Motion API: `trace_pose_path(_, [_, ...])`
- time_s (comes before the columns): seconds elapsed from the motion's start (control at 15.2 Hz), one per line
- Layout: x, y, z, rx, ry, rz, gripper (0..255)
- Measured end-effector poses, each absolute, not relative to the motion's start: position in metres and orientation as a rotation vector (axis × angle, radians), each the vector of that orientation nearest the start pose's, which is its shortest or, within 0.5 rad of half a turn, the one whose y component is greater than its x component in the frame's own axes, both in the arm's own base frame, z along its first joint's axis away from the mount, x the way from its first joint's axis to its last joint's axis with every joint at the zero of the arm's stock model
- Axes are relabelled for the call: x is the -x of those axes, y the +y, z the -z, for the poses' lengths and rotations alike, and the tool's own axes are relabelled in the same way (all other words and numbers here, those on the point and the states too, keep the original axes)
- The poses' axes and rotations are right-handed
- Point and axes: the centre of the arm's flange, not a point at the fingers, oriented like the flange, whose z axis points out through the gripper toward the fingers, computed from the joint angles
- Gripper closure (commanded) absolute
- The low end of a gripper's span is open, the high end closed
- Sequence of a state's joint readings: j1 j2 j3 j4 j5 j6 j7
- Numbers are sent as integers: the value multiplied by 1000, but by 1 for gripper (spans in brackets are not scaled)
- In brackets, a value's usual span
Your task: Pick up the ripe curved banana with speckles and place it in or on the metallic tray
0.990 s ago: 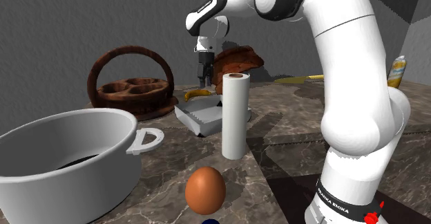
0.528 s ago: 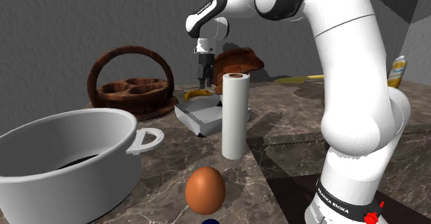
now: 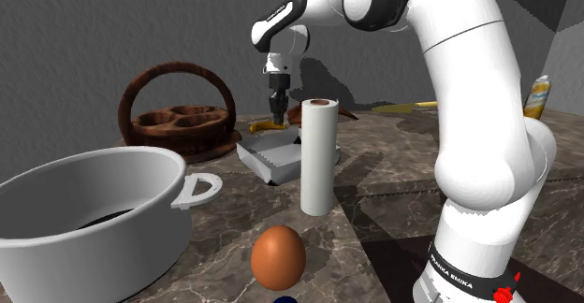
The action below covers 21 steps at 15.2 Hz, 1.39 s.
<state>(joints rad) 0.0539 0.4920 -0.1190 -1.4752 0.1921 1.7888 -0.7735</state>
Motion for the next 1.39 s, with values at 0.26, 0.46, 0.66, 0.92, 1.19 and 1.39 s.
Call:
trace_pose_path(0.26, [-674,-18,-383,2795,-954,-152,255])
trace_pose_path(0.46, [-669,-20,-387,2799,-948,-159,255])
trace_pose_path(0.66, [-668,-20,-393,2795,-946,-172,0])
trace_pose_path(0.92, [-685,-15,-404,2672,-1173,-74,0])
trace_pose_path(1.19, [-687,-12,-394,2612,-1274,-33,0])
trace_pose_path(1.39, [-686,-8,-378,2608,-1280,-31,0])
